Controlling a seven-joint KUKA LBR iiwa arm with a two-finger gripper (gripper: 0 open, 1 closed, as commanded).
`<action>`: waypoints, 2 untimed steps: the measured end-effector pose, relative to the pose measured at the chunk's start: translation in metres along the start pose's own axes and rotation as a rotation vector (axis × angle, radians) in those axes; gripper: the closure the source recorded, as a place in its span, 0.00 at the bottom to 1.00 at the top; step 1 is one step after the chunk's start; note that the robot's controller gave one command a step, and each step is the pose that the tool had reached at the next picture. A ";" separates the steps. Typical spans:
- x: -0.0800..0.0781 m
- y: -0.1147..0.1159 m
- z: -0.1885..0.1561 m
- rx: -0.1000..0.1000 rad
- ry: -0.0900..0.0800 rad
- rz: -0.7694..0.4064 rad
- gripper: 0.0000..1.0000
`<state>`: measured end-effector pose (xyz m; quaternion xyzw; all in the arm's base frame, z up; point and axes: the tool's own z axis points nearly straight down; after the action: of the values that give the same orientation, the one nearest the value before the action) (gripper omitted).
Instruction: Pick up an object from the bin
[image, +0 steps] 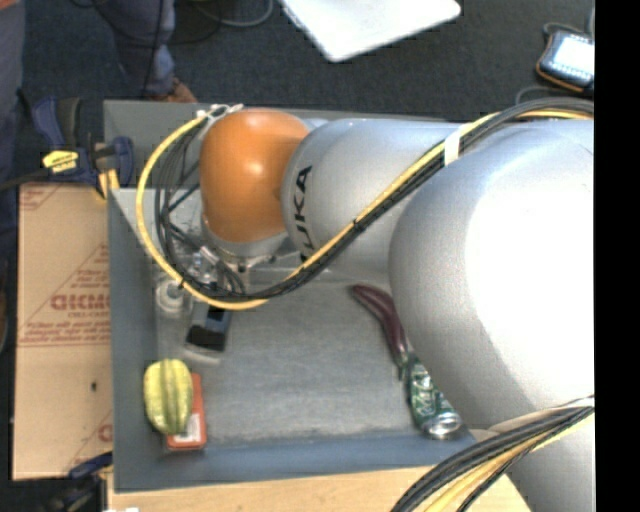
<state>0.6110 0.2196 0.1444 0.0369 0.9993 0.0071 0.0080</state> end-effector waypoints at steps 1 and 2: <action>0.008 -0.025 0.001 0.009 0.021 0.001 1.00; 0.016 -0.059 -0.012 -0.003 -0.010 0.044 1.00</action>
Offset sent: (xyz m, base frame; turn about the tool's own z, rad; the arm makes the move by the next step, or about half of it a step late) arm -0.0367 -0.0781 -0.0199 0.0729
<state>0.5901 0.1615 0.1557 0.0588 0.9982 0.0088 0.0126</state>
